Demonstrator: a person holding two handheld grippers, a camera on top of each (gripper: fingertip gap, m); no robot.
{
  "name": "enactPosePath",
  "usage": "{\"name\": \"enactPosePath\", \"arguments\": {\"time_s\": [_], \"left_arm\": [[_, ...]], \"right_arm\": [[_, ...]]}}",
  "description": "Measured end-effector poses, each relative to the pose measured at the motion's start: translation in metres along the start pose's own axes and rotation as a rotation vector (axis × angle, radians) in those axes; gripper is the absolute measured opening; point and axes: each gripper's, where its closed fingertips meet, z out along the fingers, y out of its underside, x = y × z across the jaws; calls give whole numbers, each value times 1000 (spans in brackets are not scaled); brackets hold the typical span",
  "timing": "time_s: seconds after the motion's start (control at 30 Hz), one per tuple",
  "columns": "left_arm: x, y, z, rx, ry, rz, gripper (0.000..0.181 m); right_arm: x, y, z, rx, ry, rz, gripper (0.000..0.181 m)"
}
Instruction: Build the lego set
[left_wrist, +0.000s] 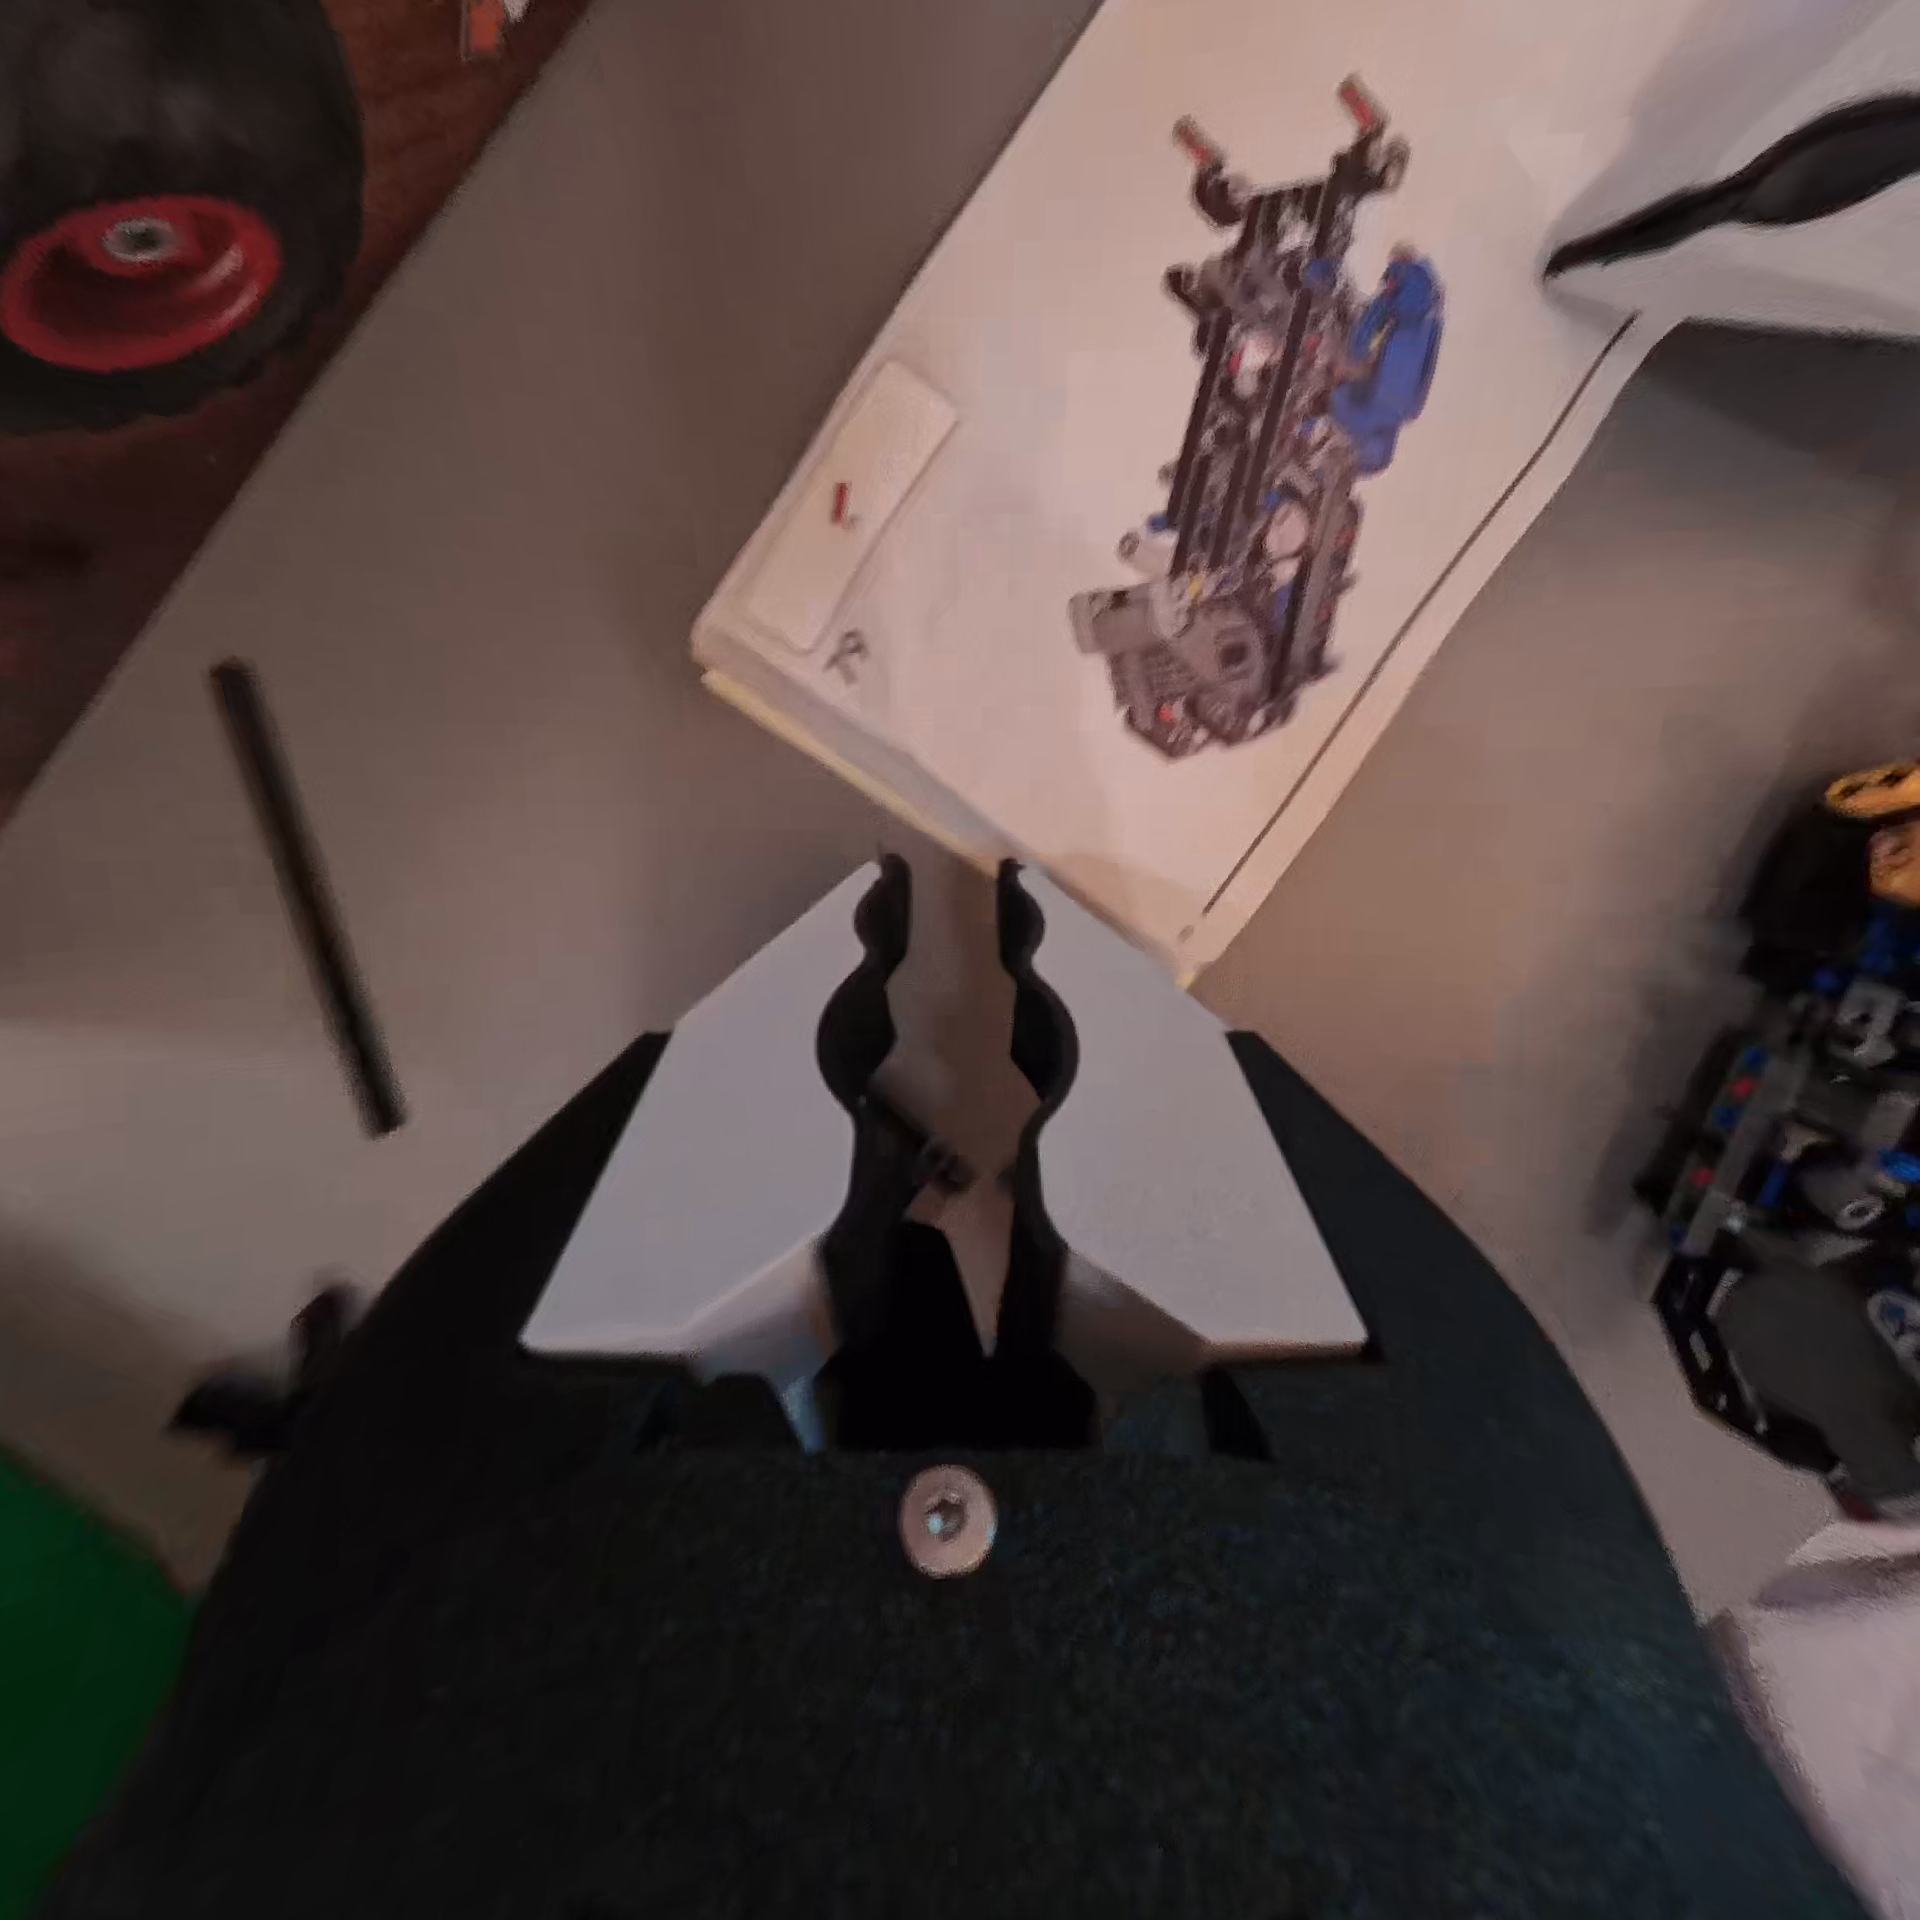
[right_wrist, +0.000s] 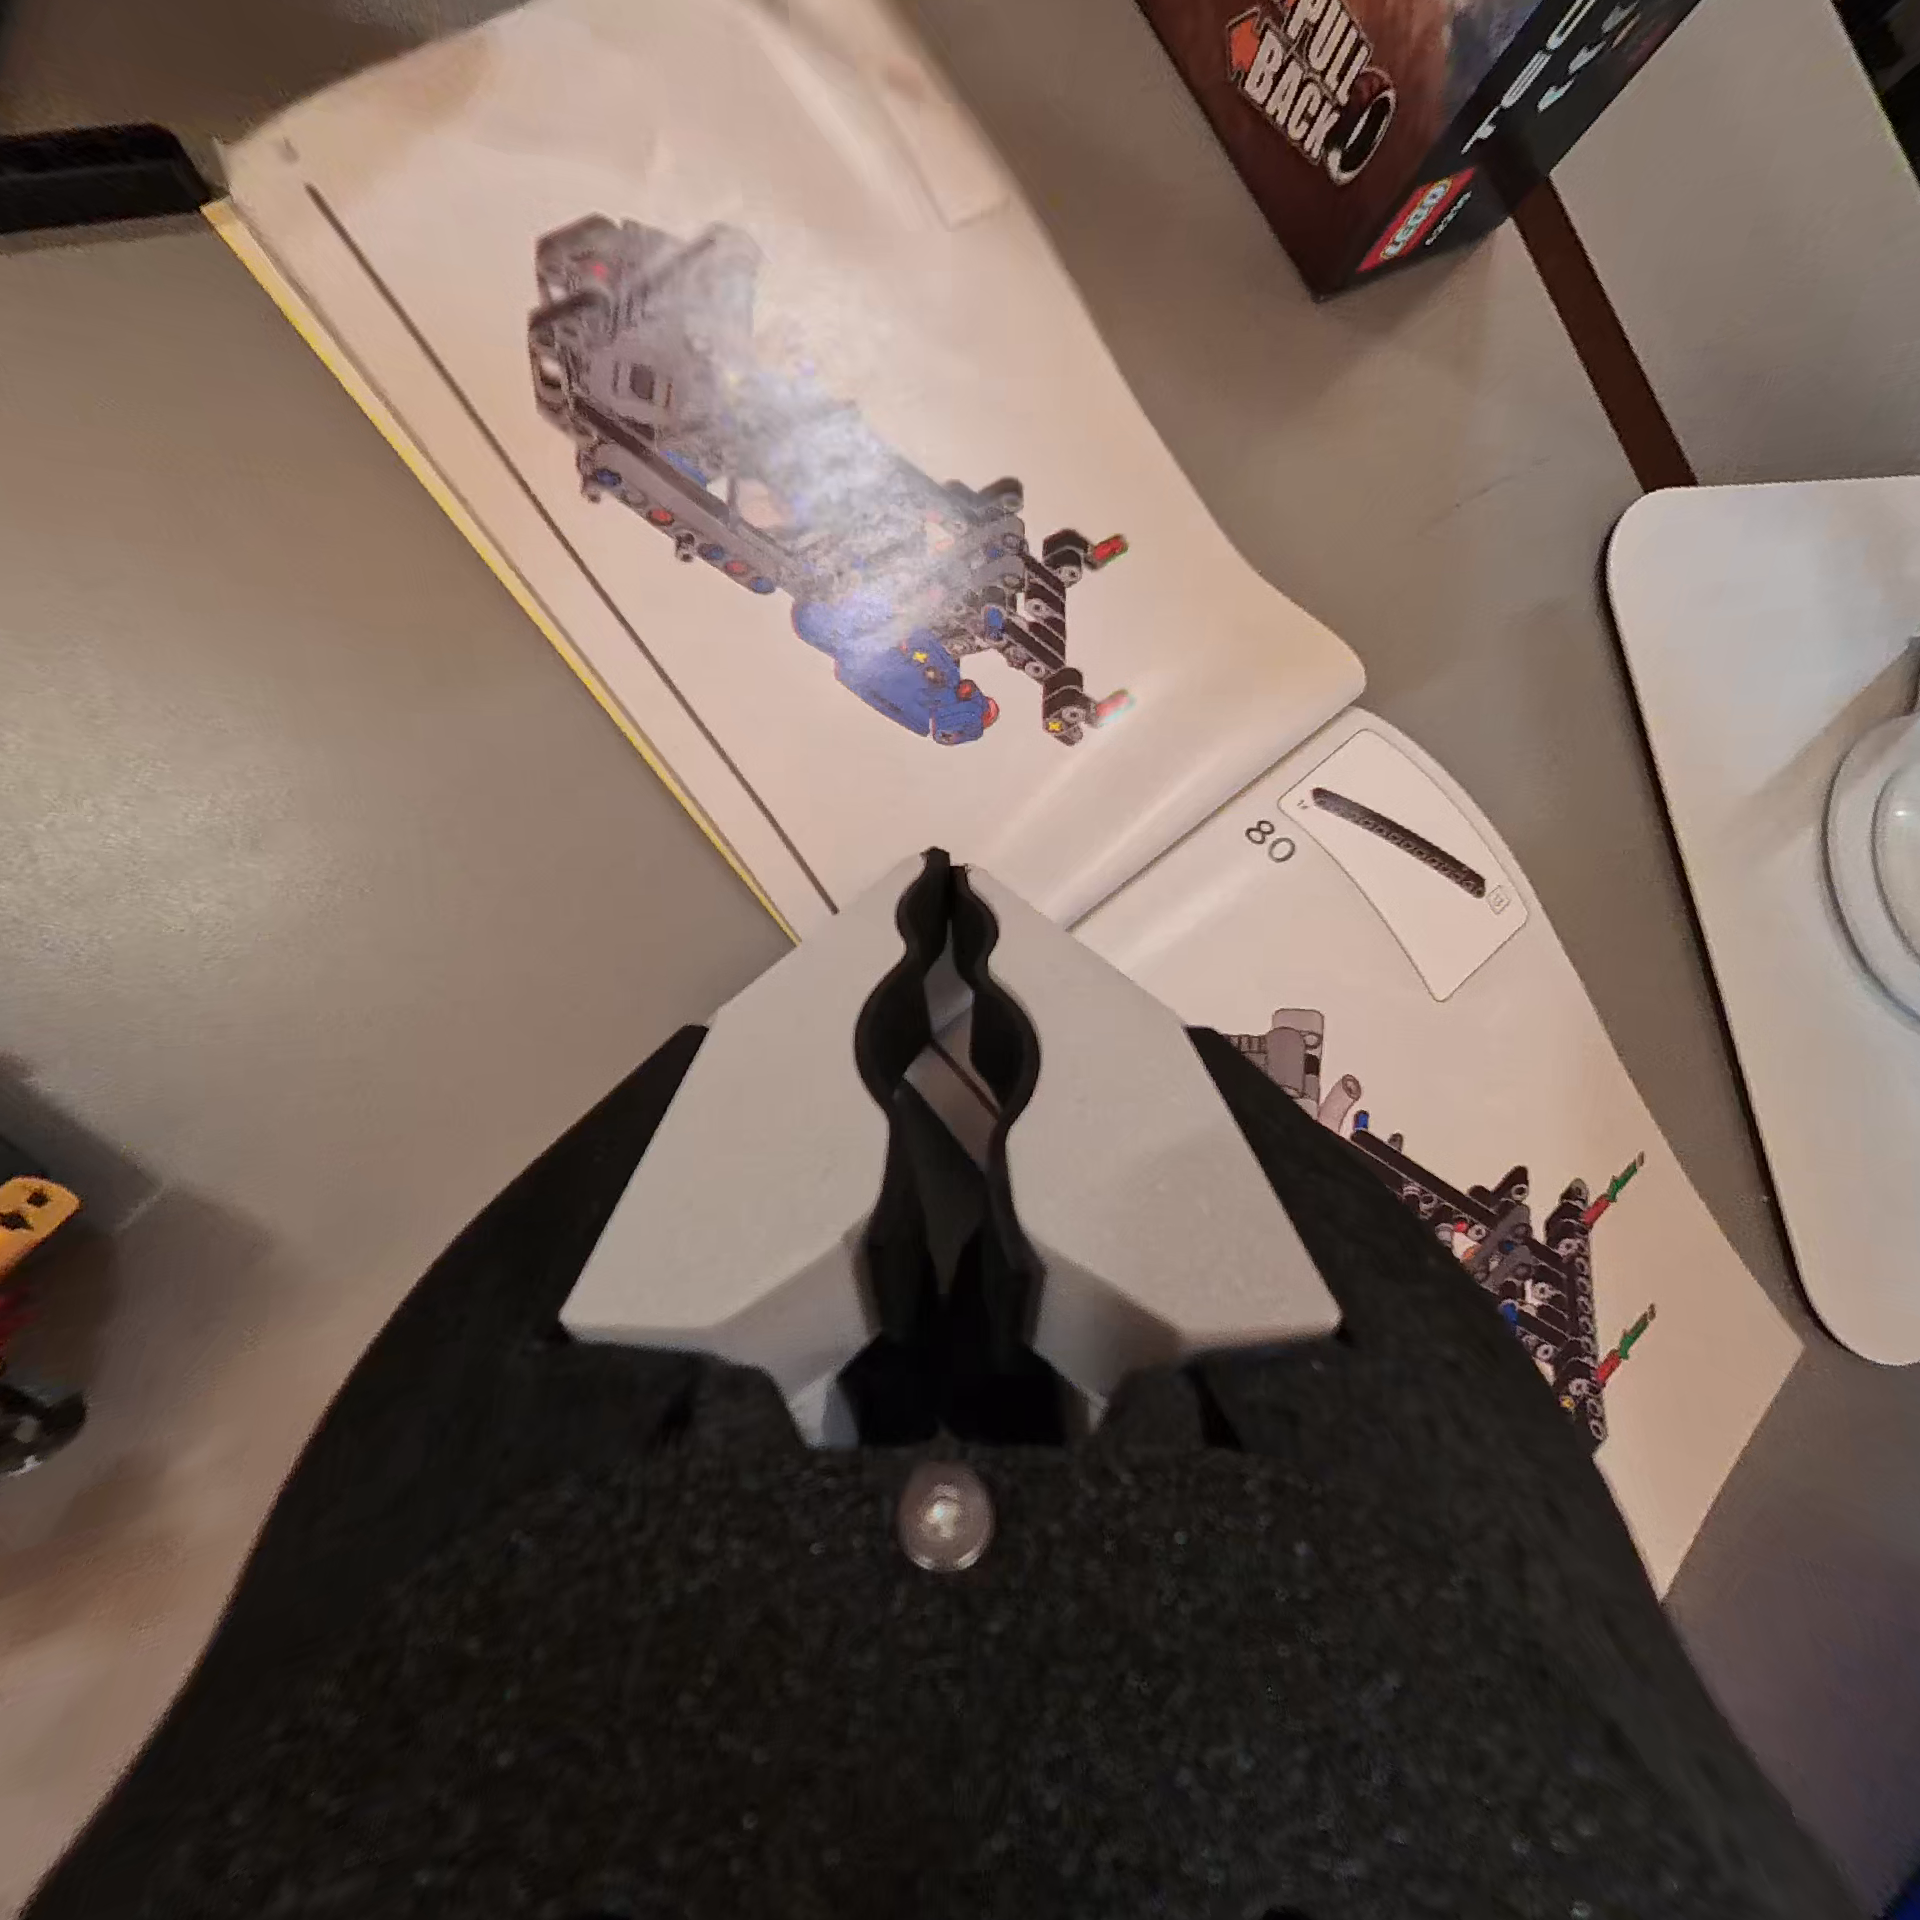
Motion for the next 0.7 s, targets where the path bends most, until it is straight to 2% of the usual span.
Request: {"name": "enactPosePath", "arguments": {"time_s": [0.03,0.07,0.13,0.17,0.2,0.27,0.37,0.43,0.53,0.7], "left_arm": [[-8,0,-14,-12,-64,19,19],[-14,-8,-30,32,-122,33,17],[-8,-39,-54,170,-148,73,12],[4,-56,-57,216,-127,129,9],[18,-71,-52,238,-100,196,6],[38,-98,-24,234,-63,272,0],[63,-130,36,193,62,300,0],[74,-143,64,179,138,291,0],[80,-144,85,145,189,289,0],[72,-137,90,178,170,206,0]], "right_arm": [[0,0,0,0,-2,-2,0],[0,0,0,0,-4,1,0],[0,0,0,5,-7,7,0],[0,1,0,9,-8,13,0],[0,1,0,14,-9,16,0],[0,1,0,23,-9,15,0],[0,1,0,26,-6,19,0],[0,1,0,34,-4,20,0],[0,1,1,43,-10,28,0],[0,1,1,42,-16,30,0]]}}
